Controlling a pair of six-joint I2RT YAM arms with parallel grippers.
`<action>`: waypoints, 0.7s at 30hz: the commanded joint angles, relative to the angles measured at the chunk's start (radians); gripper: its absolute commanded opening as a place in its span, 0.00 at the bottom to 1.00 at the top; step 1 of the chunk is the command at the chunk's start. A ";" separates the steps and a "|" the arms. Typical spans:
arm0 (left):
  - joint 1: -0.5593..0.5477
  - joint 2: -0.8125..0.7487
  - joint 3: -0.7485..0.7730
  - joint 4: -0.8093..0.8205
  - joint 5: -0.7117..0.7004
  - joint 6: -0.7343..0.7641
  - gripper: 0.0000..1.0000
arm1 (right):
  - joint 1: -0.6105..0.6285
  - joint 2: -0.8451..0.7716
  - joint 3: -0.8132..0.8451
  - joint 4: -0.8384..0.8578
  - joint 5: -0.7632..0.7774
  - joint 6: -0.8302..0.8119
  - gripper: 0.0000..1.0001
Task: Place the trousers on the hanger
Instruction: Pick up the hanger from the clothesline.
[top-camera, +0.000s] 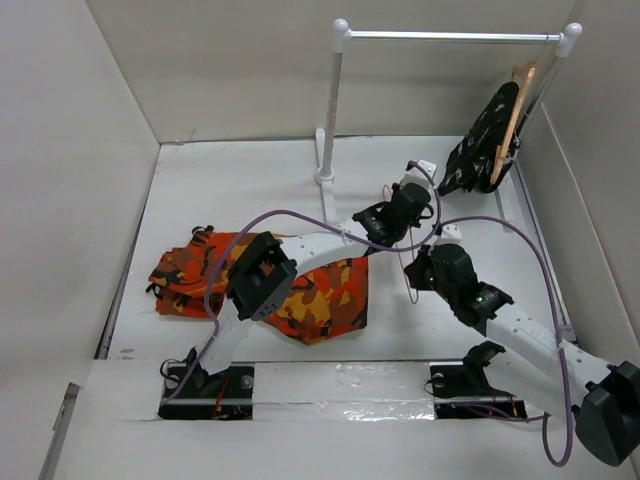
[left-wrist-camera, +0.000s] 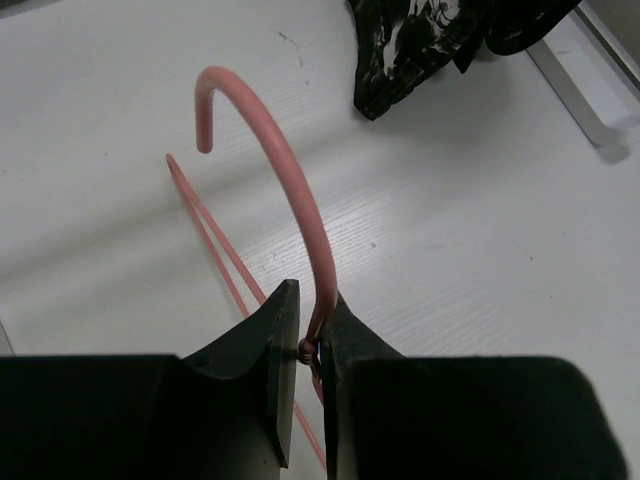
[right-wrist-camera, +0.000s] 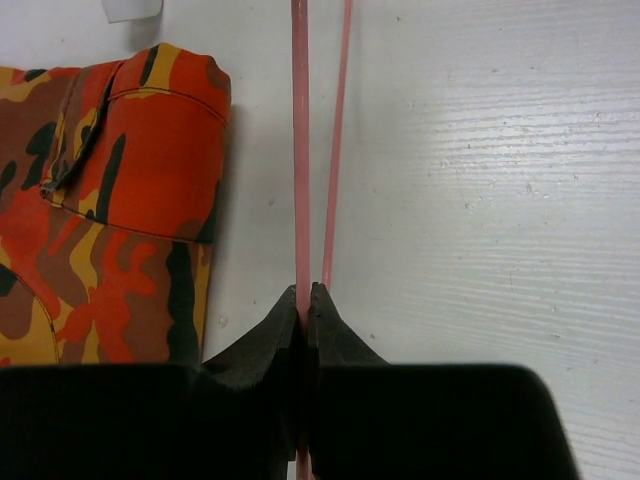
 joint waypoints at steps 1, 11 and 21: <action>0.004 -0.053 -0.030 0.045 -0.023 -0.006 0.05 | 0.010 -0.018 -0.007 0.042 0.025 0.016 0.00; -0.011 -0.292 -0.396 0.290 -0.006 -0.124 0.00 | 0.062 -0.095 -0.011 -0.033 0.047 0.088 0.51; -0.070 -0.524 -0.832 0.618 -0.019 -0.396 0.00 | 0.083 -0.356 0.026 -0.130 -0.066 0.073 0.70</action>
